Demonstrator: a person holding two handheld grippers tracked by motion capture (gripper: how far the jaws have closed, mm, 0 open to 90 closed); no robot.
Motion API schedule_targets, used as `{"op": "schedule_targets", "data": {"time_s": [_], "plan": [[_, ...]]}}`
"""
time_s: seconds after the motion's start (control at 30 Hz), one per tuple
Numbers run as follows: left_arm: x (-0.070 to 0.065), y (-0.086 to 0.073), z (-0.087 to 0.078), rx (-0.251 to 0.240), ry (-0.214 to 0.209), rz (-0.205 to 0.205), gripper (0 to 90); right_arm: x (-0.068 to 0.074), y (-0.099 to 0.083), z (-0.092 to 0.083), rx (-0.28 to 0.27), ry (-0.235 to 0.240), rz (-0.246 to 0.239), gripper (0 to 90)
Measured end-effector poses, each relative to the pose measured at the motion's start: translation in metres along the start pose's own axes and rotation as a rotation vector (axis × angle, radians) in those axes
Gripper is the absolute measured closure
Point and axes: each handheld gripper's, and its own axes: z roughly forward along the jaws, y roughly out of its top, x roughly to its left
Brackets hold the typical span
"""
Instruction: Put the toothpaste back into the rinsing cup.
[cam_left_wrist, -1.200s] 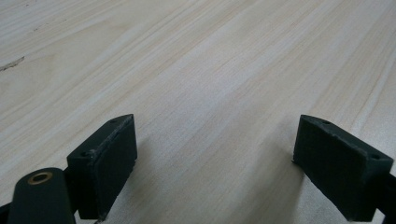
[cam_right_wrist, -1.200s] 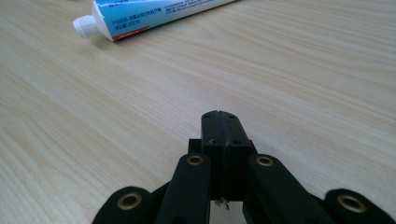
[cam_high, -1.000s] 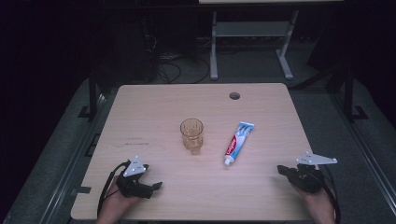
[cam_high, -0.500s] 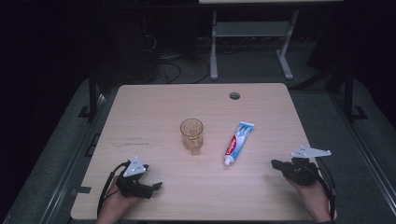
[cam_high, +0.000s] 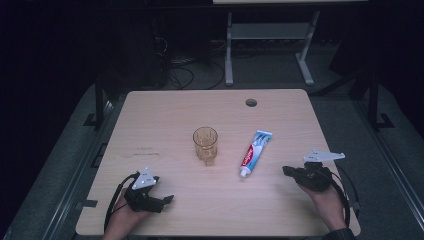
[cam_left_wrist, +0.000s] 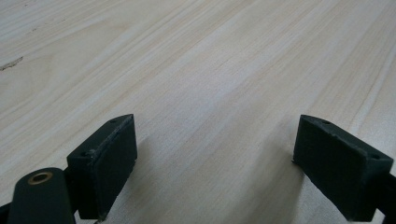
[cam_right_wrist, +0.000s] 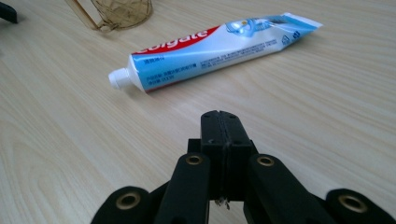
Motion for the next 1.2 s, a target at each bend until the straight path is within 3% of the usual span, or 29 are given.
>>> {"op": "schedule_targets", "data": {"time_s": [0.27, 1.2], "plan": [[-0.001, 0.000, 0.000, 0.001, -0.002, 0.001, 12.8, 0.005, 0.014, 0.008, -0.009, 0.014, -0.029, 89.6], [-0.001, 0.000, -0.001, 0.004, -0.002, 0.001, 12.8, 0.022, 0.045, 0.043, 0.008, 0.079, -0.058, 89.7]]}}
